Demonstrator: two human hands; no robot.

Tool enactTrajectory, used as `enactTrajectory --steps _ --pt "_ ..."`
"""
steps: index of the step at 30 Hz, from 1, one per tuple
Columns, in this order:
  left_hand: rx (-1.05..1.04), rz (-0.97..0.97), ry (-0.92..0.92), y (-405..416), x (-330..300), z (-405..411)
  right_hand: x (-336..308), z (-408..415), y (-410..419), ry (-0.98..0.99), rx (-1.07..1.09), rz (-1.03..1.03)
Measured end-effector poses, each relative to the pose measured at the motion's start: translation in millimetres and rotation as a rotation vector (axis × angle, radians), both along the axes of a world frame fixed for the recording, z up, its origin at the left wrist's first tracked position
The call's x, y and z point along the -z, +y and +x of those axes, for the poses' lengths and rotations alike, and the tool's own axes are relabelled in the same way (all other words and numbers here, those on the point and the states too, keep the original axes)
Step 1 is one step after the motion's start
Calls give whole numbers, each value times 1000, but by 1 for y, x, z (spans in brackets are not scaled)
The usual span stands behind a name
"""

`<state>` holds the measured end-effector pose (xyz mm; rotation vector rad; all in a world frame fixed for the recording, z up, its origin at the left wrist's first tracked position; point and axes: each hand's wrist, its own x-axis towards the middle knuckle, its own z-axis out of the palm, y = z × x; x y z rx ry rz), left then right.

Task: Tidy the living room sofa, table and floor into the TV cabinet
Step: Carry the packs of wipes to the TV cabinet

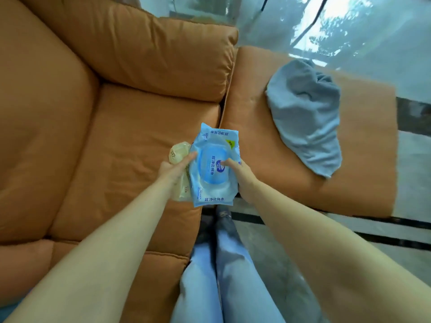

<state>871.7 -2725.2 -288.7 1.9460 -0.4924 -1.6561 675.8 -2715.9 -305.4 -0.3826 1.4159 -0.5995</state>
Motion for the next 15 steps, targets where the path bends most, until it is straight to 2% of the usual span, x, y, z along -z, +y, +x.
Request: enactTrajectory --steps 7,15 --pt "375 -16 12 -12 -27 -89 -28 -84 56 58 247 -98" --pt "727 -5 84 2 -67 -238 -65 -205 128 212 520 -136"
